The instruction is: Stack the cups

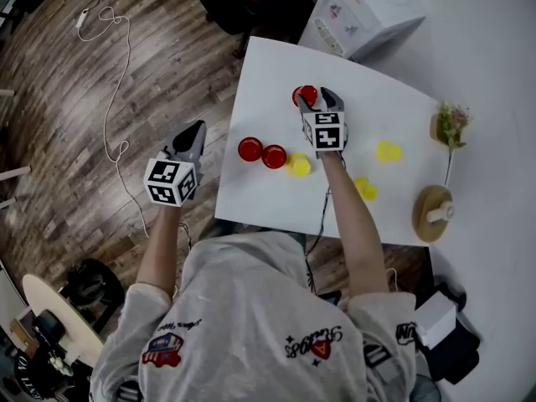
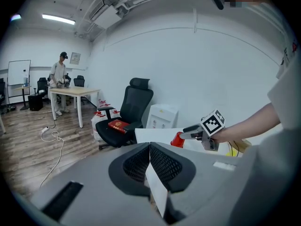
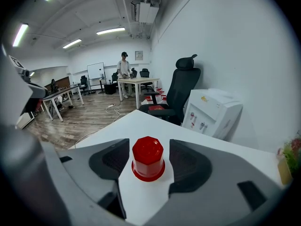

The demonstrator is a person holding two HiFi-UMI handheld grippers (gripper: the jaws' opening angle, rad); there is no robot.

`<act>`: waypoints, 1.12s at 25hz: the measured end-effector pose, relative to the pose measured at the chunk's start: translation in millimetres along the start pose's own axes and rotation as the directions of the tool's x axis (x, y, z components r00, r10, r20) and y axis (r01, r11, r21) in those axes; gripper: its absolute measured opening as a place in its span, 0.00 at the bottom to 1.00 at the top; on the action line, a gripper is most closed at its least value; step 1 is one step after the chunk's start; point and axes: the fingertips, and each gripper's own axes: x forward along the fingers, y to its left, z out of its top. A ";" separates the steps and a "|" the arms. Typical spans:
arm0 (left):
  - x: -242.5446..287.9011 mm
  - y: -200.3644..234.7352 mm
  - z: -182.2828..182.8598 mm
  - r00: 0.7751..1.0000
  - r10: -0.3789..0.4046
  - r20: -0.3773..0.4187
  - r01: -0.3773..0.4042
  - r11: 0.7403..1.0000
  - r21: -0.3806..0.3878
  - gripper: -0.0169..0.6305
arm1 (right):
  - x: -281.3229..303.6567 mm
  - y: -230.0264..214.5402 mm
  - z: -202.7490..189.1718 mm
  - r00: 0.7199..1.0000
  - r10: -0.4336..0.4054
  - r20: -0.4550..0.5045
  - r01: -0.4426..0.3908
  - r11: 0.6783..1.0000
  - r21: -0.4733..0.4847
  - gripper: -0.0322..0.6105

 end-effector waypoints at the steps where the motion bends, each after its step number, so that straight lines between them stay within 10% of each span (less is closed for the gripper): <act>1: -0.9 2.6 -1.2 1.000 0.005 -0.003 -0.005 1.000 -0.002 0.04 | 2.6 0.4 -0.5 1.000 -0.001 -0.004 0.001 1.000 -0.004 0.46; 28: -52.4 7.7 10.9 0.996 -0.080 0.050 0.079 0.996 0.032 0.04 | -91.5 47.7 36.0 0.996 -0.057 0.069 0.058 0.998 -0.009 0.39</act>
